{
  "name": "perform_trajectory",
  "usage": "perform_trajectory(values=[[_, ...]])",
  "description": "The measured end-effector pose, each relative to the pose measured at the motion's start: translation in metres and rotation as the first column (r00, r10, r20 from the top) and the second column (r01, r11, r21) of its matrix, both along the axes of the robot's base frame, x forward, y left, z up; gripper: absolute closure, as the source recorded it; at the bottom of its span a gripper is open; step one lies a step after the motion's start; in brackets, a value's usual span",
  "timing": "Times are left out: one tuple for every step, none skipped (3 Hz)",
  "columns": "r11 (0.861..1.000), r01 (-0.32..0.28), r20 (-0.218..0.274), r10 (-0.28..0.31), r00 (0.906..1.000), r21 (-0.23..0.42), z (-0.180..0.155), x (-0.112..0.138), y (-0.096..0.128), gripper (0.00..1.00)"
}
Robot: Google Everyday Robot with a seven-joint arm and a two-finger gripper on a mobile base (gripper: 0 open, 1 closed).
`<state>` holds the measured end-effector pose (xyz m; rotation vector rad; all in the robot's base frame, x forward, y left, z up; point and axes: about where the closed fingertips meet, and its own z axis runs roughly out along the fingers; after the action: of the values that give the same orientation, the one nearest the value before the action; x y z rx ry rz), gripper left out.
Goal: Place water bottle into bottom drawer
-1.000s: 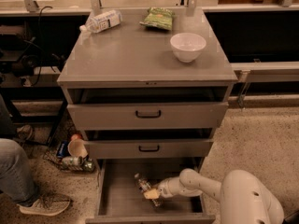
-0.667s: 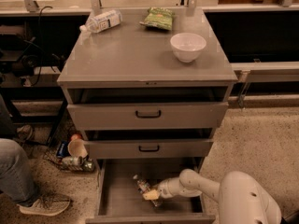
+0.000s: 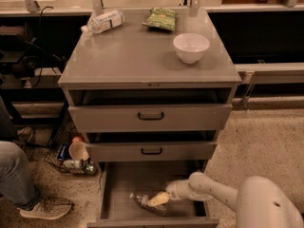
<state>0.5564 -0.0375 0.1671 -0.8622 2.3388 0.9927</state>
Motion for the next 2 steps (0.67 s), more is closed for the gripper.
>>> perform_trajectory(values=[[0.998,0.052,0.052,-0.05,0.9974,-0.038,0.024,-0.001,-0.035,0.0],[0.987,0.154,0.113,-0.147,0.9827,-0.056,0.057,-0.006,-0.086,0.0]])
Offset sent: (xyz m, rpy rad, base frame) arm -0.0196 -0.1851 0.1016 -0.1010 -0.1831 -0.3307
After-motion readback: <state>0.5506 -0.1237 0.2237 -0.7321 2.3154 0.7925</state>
